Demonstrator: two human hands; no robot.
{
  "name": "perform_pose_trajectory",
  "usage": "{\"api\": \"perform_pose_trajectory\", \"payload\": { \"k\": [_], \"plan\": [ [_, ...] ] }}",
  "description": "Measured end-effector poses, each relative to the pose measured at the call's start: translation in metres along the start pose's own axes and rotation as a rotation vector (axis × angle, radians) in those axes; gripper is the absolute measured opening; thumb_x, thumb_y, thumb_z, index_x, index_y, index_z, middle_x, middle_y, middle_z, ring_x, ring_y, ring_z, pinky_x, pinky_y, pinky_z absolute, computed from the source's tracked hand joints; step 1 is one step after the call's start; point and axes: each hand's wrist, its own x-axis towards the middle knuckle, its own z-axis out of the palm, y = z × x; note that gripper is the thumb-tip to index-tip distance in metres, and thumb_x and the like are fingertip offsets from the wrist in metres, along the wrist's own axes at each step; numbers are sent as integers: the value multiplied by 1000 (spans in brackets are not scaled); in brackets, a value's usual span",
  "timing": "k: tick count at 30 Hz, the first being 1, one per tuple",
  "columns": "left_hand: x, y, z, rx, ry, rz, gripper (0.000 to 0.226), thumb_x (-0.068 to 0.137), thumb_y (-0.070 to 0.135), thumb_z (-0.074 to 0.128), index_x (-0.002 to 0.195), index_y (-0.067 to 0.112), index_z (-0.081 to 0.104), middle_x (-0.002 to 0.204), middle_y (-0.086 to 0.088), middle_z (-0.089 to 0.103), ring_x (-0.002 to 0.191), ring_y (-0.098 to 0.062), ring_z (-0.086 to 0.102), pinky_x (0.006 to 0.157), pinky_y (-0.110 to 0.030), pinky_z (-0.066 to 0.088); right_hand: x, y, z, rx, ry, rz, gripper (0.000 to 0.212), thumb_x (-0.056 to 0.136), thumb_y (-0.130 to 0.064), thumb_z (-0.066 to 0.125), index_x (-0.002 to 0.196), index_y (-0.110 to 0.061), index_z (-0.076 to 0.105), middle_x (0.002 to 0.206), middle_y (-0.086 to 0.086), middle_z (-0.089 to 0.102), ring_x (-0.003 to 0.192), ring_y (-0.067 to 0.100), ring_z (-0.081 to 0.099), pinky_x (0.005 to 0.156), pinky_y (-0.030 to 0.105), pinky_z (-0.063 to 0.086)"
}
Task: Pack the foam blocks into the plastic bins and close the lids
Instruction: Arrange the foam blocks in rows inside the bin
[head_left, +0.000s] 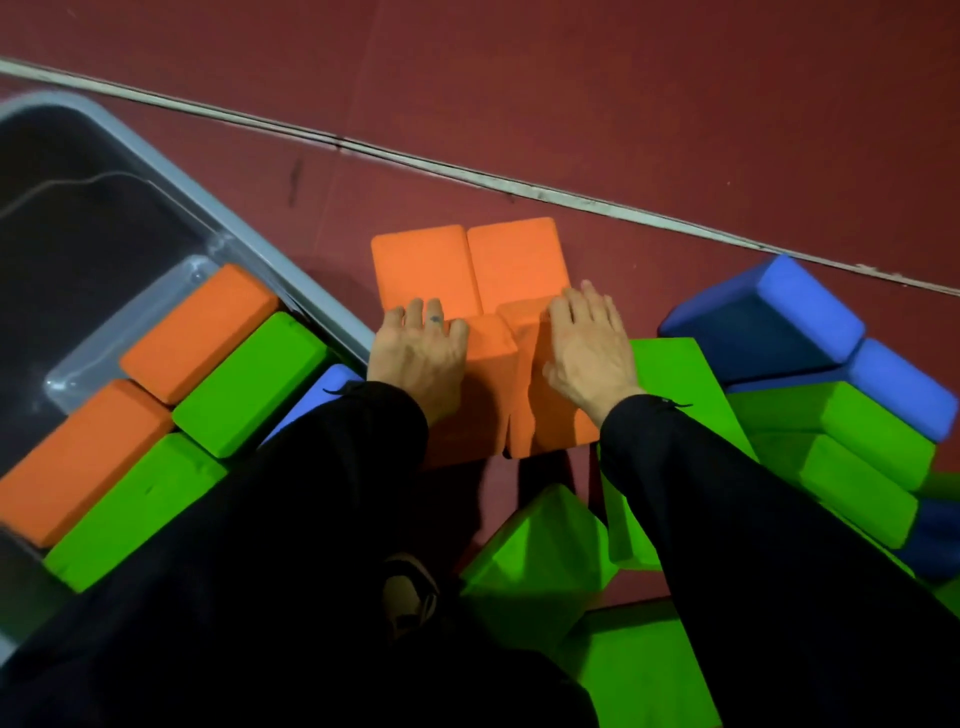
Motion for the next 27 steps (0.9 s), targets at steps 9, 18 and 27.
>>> {"api": "perform_pose_trajectory", "payload": {
  "k": [9,18,27],
  "plan": [
    [-24,7,-25,31,33,185,75,57,40,74,123,10,55,120,-14,55,103,-35,54,99,-51,34,-37,31,-15,-94,-35,-77,96,60,-50,85,144,-29,44,136,17,49,125,38,47,103,50,39],
    [-43,32,-88,-339,-33,-1,39,96,31,56,129,11,53,130,-15,57,109,-40,59,96,-50,45,-120,44,-51,121,34,-70,81,64,-37,82,135,-22,46,130,4,61,117,32,55,99,45,42],
    [-18,32,-66,-24,-311,-178,96,85,47,68,156,10,15,164,-24,15,134,-40,45,105,-50,38,-173,58,-40,389,96,142,86,69,-42,86,139,-25,40,132,4,58,119,31,52,96,45,47]
  ]
}}
